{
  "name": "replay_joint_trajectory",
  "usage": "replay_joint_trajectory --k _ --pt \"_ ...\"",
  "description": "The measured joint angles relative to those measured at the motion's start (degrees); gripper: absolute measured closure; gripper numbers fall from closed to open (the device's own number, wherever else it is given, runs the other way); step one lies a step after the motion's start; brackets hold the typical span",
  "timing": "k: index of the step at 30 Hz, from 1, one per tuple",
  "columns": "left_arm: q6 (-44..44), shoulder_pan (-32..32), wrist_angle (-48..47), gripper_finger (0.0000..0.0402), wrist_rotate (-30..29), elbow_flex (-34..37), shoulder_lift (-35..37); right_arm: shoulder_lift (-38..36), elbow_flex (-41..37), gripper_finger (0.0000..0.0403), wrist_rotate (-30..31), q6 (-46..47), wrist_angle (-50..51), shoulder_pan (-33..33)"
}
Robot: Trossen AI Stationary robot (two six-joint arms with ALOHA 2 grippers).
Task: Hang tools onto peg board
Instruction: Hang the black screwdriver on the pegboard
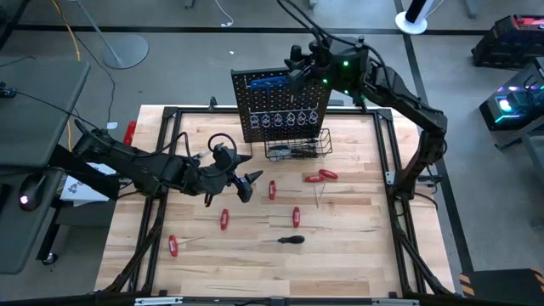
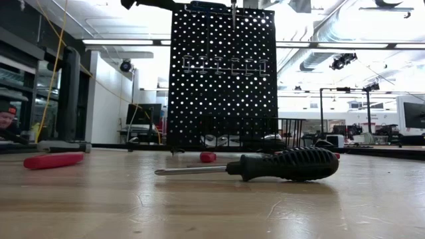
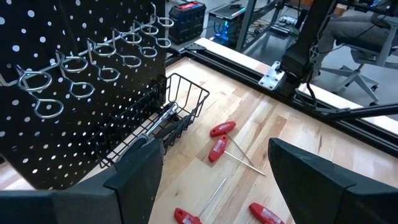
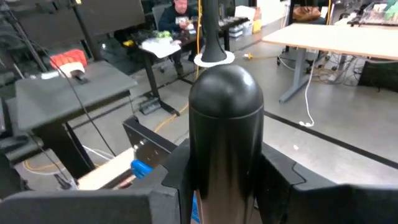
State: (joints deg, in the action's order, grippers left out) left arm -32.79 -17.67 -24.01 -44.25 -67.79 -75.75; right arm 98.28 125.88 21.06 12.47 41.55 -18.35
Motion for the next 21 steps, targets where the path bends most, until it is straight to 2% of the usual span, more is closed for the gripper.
replay_joint_trajectory --k 16,18,21 --pt "-0.11 0.02 0.35 0.0122 0.04 -0.02 -0.02 1.24 -0.20 0.0294 2.48 -0.07 1.77 0.02" --pt "-0.11 0.00 0.35 0.0122 0.17 -0.02 -0.02 1.24 -0.20 0.0276 2.49 0.25 2.04 0.02" --pt "-0.15 0.00 0.36 0.0122 0.17 -0.02 -0.02 1.24 -0.17 0.0219 2.93 0.37 2.67 -0.02"
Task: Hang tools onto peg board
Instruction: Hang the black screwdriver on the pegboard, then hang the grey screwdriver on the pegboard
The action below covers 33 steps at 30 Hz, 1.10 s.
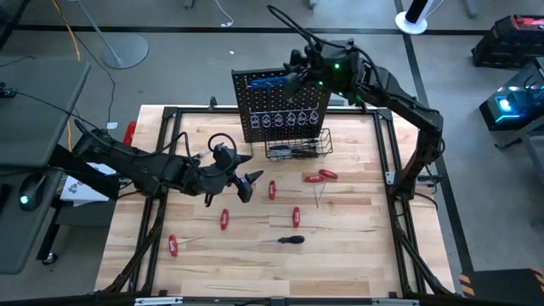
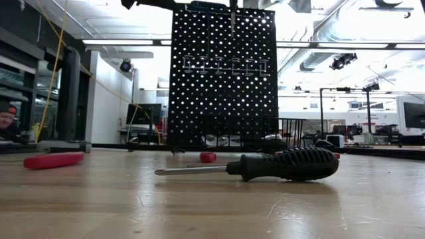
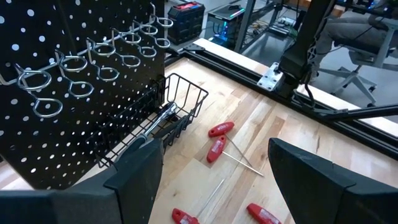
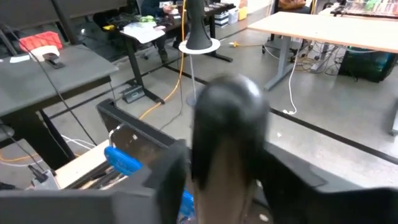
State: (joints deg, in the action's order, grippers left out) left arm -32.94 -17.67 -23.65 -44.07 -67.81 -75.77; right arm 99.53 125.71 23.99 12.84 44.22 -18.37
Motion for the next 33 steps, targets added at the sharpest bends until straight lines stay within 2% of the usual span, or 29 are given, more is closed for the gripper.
replay_joint_trajectory --k 4,15,26,31,33 --pt "-0.01 0.02 0.01 0.0122 0.02 0.00 0.00 0.00 0.00 0.0174 -0.01 0.06 -0.13 -0.02" --pt "0.07 0.02 -0.99 0.0122 0.41 0.00 0.00 -0.85 0.00 0.0164 -0.25 -1.28 2.18 0.02" --pt "0.74 0.02 -6.20 0.0122 6.54 0.00 0.00 -6.34 0.02 0.0163 -0.39 -1.33 10.04 0.02" --pt "2.05 0.02 -6.74 0.0122 11.84 0.00 0.00 -8.89 0.04 0.0163 -0.42 -1.18 12.44 0.42" --pt "2.13 0.02 -6.48 0.0122 15.79 0.00 -0.22 -9.94 0.05 0.0163 -0.49 -0.90 13.27 0.93"
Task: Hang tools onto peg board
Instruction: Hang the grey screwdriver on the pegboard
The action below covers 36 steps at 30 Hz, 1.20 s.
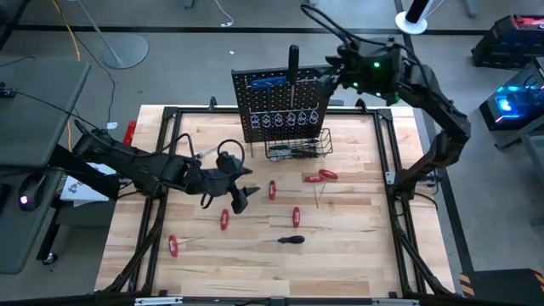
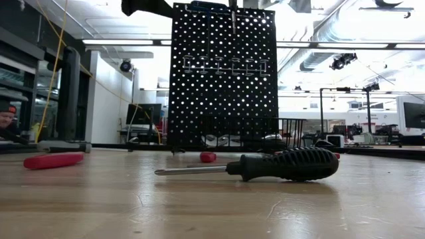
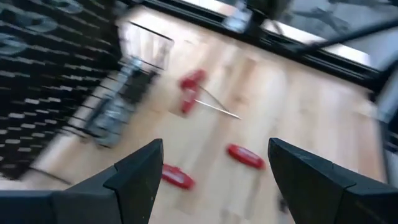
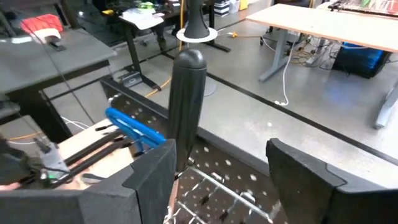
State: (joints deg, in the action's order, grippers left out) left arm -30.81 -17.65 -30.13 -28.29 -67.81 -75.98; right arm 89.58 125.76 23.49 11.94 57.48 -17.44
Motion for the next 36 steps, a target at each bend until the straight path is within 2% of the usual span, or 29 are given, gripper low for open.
replay_joint_trajectory --k 3,5,6,9,12,14,16,20,25,29,36 --pt "1.35 0.00 0.43 0.0122 10.24 -0.04 -1.60 -1.23 0.06 0.0162 -2.20 1.32 1.28 1.30" --pt "5.22 -0.16 -0.32 0.0122 17.68 -0.04 -3.79 -1.47 0.08 0.0162 -4.00 2.11 2.62 2.51" --pt "7.53 -0.40 -1.91 0.0122 19.58 -0.04 -5.01 -1.51 0.06 0.0162 -4.47 2.34 3.57 3.22" --pt "10.23 -1.01 -11.64 0.0122 17.94 -0.03 -7.84 -1.51 0.06 0.0162 -4.60 3.03 6.63 5.59" --pt "1.17 0.68 -22.78 0.0122 13.04 0.02 -9.07 -1.53 0.06 0.0162 -4.43 4.33 10.33 7.87" --pt "-6.65 3.68 -28.25 0.0122 14.69 0.02 -9.37 -1.51 0.06 0.0162 -3.52 5.09 12.73 9.48" --pt "-10.12 7.59 -31.89 0.0122 18.86 0.54 -10.12 -1.51 0.04 0.0162 -1.54 5.70 14.24 10.98" --pt "-8.79 16.80 -33.61 0.0122 21.64 4.58 -13.14 -1.51 0.04 0.0162 1.54 5.82 15.29 13.43" --pt "-2.74 29.85 -36.08 0.0122 29.30 7.38 -18.92 -1.51 0.01 0.0162 3.66 5.80 15.64 15.67" --pt "5.28 36.59 -41.67 0.0122 27.96 6.46 -22.47 -1.51 0.01 0.0162 4.57 5.77 15.77 17.14" --pt "16.64 40.68 -51.45 0.0122 13.30 6.26 -24.79 -1.51 -0.01 0.0162 6.50 6.04 16.95 19.84"
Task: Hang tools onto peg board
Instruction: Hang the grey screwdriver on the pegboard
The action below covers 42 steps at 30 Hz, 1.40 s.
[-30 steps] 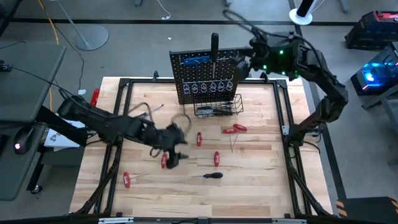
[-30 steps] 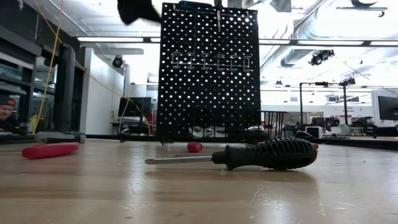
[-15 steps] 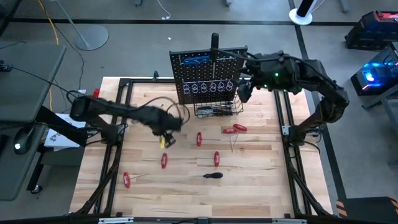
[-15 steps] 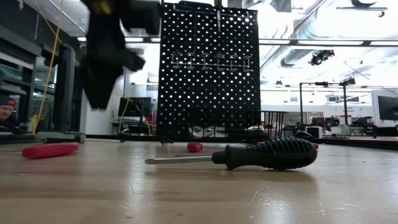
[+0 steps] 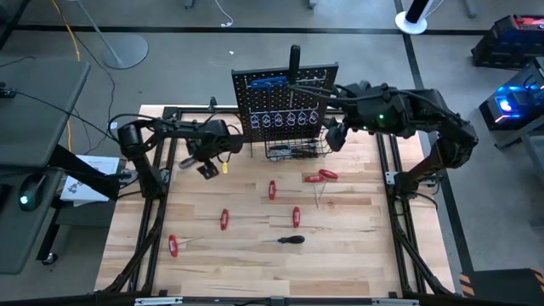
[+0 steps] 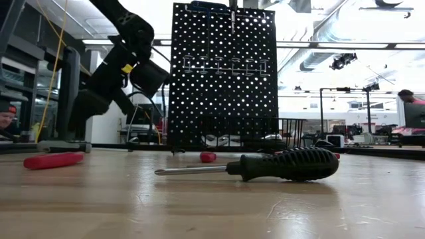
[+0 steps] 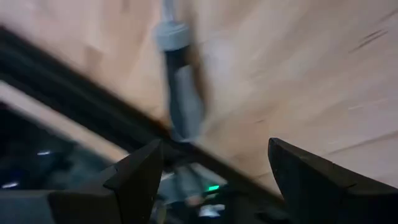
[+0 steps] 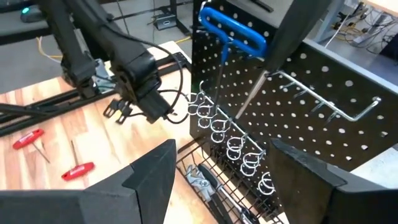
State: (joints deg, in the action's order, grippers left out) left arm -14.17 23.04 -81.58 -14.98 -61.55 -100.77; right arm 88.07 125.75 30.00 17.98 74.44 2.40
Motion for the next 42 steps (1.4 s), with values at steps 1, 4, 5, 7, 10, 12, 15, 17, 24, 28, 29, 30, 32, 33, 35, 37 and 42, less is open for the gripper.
replay_joint_trajectory --k 1,4,5,7,10,12,15,17,24,28,29,30,32,33,35,37,42 --pt "0.90 0.18 -0.09 0.0122 -0.82 0.24 0.01 0.00 0.00 0.0162 0.15 0.00 0.07 0.33" --pt "1.88 0.41 0.78 0.0122 -3.17 1.10 0.02 0.00 0.00 0.0162 1.22 0.07 0.10 0.96" --pt "2.19 0.58 1.20 0.0122 -3.83 1.35 0.02 0.00 -0.02 0.0162 1.56 0.20 0.13 1.16" --pt "3.42 0.83 2.96 0.0122 -3.85 2.34 0.05 0.00 -0.02 0.0162 1.72 0.20 0.10 1.41" --pt "4.60 1.07 4.54 0.0122 -3.75 4.58 0.07 0.00 -0.02 0.0162 1.75 1.26 0.10 1.48" --pt "4.85 1.37 5.42 0.0122 -3.78 6.47 0.04 0.00 -0.02 0.0162 1.78 1.66 0.10 1.48" --pt "4.00 2.04 6.50 0.0122 -4.84 9.52 0.07 0.00 -0.02 0.0162 1.77 2.42 0.10 1.48" --pt "3.95 2.57 7.89 0.0122 -4.79 11.32 0.07 0.00 -0.02 0.0162 1.77 3.02 0.07 1.48" --pt "6.41 4.18 13.78 0.0122 -2.63 14.93 0.07 0.02 -0.02 0.0162 1.60 5.49 -0.27 1.53" --pt "10.43 4.38 16.15 0.0122 -2.39 15.03 0.09 0.02 -0.02 0.0162 1.42 6.91 -0.27 1.55" --pt "11.16 4.41 16.48 0.0122 -2.43 15.03 0.13 0.02 -0.02 0.0162 1.38 7.31 -0.27 1.55" --pt "11.74 4.54 16.81 0.0122 -2.47 15.03 0.13 0.02 -0.02 0.0162 1.25 7.63 -0.29 1.55" --pt "12.10 5.06 17.25 0.0130 -2.62 15.03 0.19 0.02 -0.02 0.0162 1.25 7.74 -0.29 1.55" --pt "11.79 5.47 17.30 0.0139 -2.52 15.02 0.20 0.02 -0.02 0.0162 1.23 7.74 -0.29 1.62" --pt "10.14 6.26 17.29 0.0173 -2.13 14.99 0.20 0.02 -0.02 0.0162 1.30 7.74 -0.30 1.96" --pt "8.62 6.91 17.29 0.0227 -1.53 14.96 0.19 0.02 -0.02 0.0162 1.51 7.72 -0.37 2.32" --pt "7.11 6.48 17.00 0.0297 -0.19 14.96 0.86 0.02 -0.02 0.0162 2.97 7.65 -0.52 3.48"
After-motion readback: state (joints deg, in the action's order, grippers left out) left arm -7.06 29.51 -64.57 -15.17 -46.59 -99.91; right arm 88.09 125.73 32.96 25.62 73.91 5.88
